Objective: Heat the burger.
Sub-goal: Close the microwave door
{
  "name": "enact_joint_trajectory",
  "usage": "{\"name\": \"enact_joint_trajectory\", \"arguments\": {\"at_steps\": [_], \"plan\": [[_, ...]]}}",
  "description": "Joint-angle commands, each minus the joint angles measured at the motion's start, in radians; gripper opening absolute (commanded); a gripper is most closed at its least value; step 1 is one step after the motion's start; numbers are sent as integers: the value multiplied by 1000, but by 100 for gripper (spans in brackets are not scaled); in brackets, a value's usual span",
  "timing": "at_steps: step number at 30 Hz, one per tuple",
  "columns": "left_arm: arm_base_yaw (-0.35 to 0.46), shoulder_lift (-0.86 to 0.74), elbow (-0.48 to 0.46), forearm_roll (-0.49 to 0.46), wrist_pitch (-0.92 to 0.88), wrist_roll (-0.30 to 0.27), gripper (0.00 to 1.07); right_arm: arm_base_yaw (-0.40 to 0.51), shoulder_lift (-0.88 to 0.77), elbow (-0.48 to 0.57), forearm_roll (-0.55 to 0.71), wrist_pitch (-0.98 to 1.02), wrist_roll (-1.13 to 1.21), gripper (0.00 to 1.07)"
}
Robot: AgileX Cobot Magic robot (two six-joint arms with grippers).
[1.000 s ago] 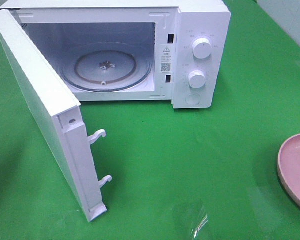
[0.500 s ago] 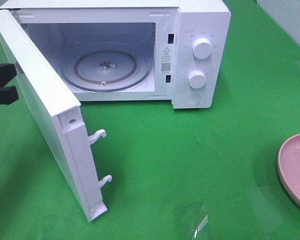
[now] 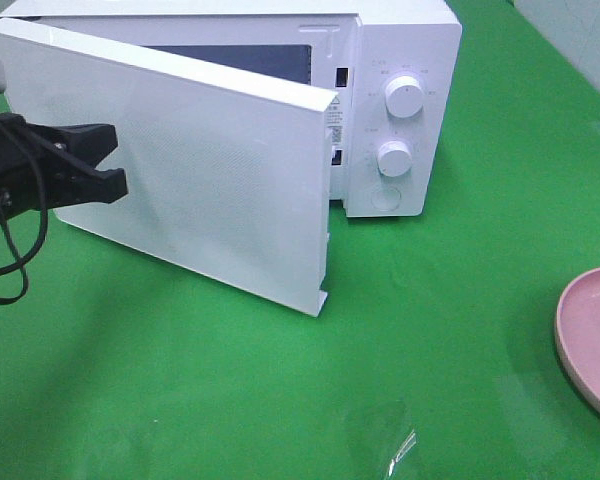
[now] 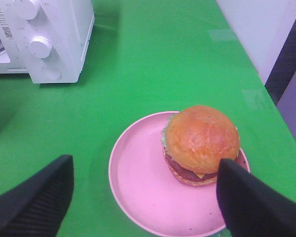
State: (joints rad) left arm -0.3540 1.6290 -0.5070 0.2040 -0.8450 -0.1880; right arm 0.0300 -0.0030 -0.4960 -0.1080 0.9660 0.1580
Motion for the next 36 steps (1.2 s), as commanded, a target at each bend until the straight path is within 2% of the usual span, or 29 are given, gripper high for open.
{"name": "enact_joint_trajectory", "arguments": {"at_steps": [1,3,4,9,12,22,25,27,32,34,35,36], "plan": [[-38,31,-53,-51,-6,7,0,-4,-27,2,2,-6,-3,76],[-38,31,-53,-51,-6,7,0,-4,-27,2,2,-6,-3,76],[-67,65,-94,-77,-4,7,0,-4,-27,2,2,-6,-3,76],[-117,121,-181,-119,21,10,0,-4,-27,2,2,-6,-3,76],[-132,147,-214,-132,22,10,0,-4,-27,2,2,-6,-3,76],[-213,281,-408,-182,57,10,0,-4,-27,2,2,-6,-3,76],[-221,303,-442,-193,73,10,0,-4,-27,2,2,-6,-3,76],[-231,337,-501,-212,77,9,0,-4,-27,2,2,-6,-3,76],[-231,350,-536,-221,81,11,0,-4,-27,2,2,-6,-3,76],[-230,362,-572,-284,98,38,0,-4,-27,2,2,-6,-3,76],[-230,362,-572,-284,98,38,0,-4,-27,2,2,-6,-3,76],[-230,362,-580,-312,99,68,0,-4,-27,2,2,-6,-3,76]]}}
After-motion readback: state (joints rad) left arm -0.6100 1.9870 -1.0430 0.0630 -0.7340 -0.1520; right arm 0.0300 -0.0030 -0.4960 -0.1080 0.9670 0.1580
